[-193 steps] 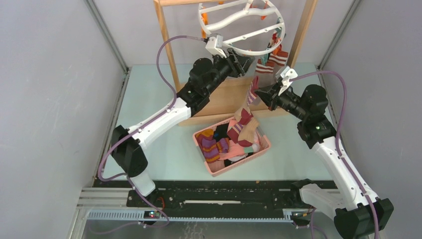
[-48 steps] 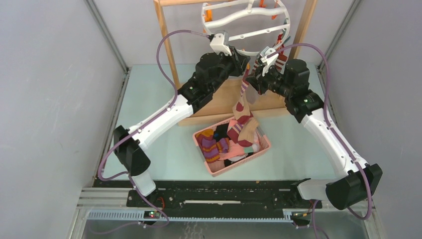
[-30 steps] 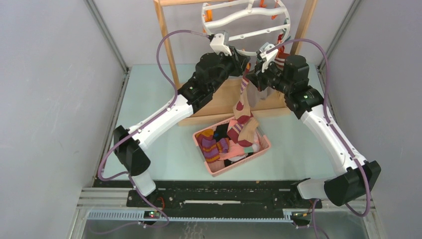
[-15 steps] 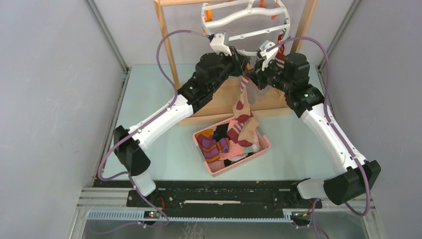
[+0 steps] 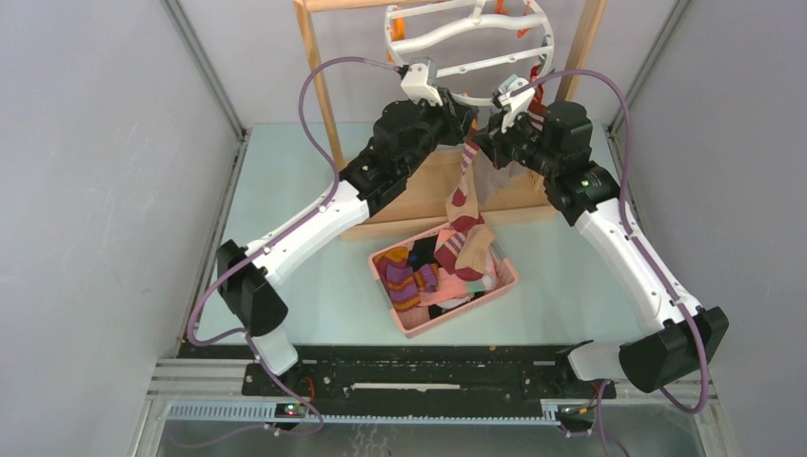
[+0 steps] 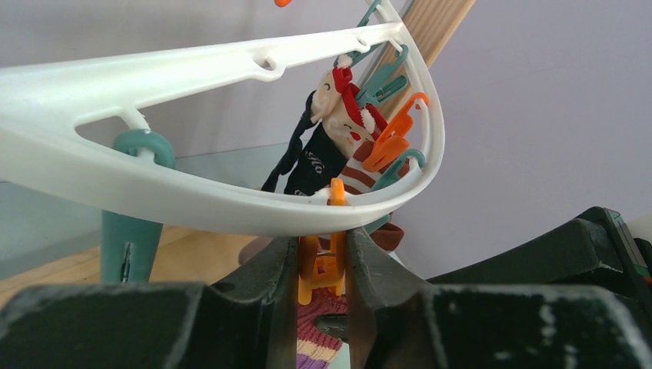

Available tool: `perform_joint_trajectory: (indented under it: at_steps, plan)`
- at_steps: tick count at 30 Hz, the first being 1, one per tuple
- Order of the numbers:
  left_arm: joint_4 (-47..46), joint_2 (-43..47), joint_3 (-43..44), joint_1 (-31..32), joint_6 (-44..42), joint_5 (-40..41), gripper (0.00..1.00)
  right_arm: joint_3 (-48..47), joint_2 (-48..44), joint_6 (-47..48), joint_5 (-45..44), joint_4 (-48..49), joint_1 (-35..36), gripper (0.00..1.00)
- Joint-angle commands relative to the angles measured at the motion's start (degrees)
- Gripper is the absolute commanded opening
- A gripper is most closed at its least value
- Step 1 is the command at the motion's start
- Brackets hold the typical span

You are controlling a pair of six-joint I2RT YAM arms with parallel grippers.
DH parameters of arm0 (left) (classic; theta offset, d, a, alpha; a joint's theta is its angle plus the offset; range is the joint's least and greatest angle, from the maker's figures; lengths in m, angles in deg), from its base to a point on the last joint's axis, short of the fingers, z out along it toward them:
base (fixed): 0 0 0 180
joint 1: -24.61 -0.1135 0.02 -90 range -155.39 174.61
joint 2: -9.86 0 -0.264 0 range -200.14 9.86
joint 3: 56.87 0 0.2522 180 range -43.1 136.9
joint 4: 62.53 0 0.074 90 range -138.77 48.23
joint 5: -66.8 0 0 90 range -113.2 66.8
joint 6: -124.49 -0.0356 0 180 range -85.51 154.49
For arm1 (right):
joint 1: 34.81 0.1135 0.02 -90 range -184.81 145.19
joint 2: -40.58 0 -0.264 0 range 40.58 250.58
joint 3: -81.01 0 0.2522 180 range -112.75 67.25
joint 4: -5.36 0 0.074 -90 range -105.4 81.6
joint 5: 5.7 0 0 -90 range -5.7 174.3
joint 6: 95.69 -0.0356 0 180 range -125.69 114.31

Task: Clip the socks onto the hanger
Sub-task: Clamp the sock onto the hanger.

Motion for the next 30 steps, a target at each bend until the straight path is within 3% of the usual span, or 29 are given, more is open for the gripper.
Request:
perform_joint_trajectory:
  at_steps: [1,22,25,30]
  plan:
    - [0.38,-0.68,3.77,0.18,-0.24,0.37,0.03,-0.49,-2.28,-0.96,-2.66,5.78,0.2,0.0]
    - [1.53,-2.03,4.89,0.17,-0.67,0.62,0.03,1.44,-3.56,-2.52,-0.43,8.41,0.41,0.0]
    - [1.61,-1.95,4.89,0.16,-0.62,0.61,0.08,1.42,-3.38,-2.62,-0.51,8.08,0.35,0.0]
    - [1.63,-1.64,4.81,0.14,-0.33,0.4,0.23,1.44,-3.3,-2.75,-0.67,7.59,0.29,0.0]
